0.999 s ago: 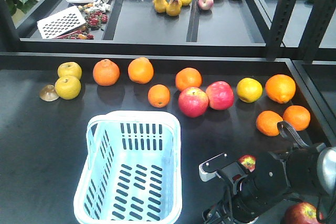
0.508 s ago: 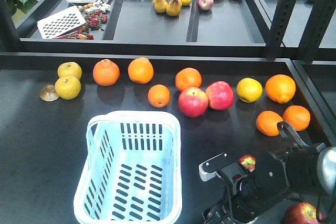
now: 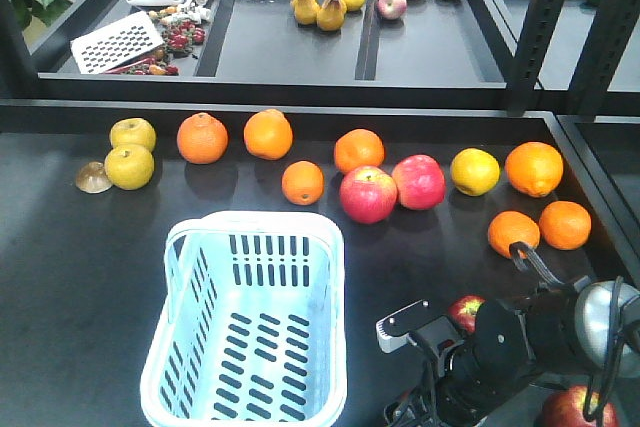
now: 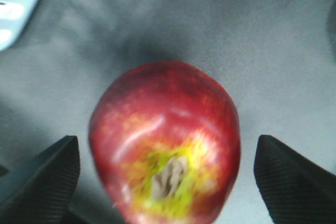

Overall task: Pick three apples into basket with both arms
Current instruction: 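Reach the right gripper down over a red apple near the robot, then close the right gripper on the red apple and lift it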

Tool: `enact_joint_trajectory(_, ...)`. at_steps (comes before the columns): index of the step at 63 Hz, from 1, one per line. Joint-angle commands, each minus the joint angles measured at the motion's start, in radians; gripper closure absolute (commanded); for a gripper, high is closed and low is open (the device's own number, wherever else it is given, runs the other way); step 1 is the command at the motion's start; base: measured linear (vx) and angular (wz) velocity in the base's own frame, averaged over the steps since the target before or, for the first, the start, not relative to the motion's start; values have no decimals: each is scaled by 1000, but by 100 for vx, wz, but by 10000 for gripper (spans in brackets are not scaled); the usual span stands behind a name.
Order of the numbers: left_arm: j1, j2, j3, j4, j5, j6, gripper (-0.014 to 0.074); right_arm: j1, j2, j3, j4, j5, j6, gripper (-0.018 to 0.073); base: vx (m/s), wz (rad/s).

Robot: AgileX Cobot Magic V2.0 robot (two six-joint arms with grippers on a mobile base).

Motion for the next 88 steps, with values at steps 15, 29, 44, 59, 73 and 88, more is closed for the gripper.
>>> enact_joint_trajectory(15,-4,11,-29,28,-54,-11,11,-1,-25,-21,4,-38,-4,-71,0,0)
enact_joint_trajectory(29,-4,11,-29,28,-54,-11,11,-1,-16,-22,8,-87,-4,-66,0,0)
enact_joint_trajectory(44,-4,11,-29,28,-54,-11,11,-1,-16,-22,8,-92,-4,-60,0,0)
enact_joint_trajectory(59,-4,11,-29,28,-54,-11,11,-1,-16,-22,9,-87,-4,-57,0,0)
enact_joint_trajectory(73,-4,11,-29,28,-54,-11,11,-1,-13,-21,10,-70,-4,-48,0,0)
enact_joint_trajectory(88,-4,11,-29,28,-54,-11,11,-1,34,-21,13,-66,-3,-39,0,0)
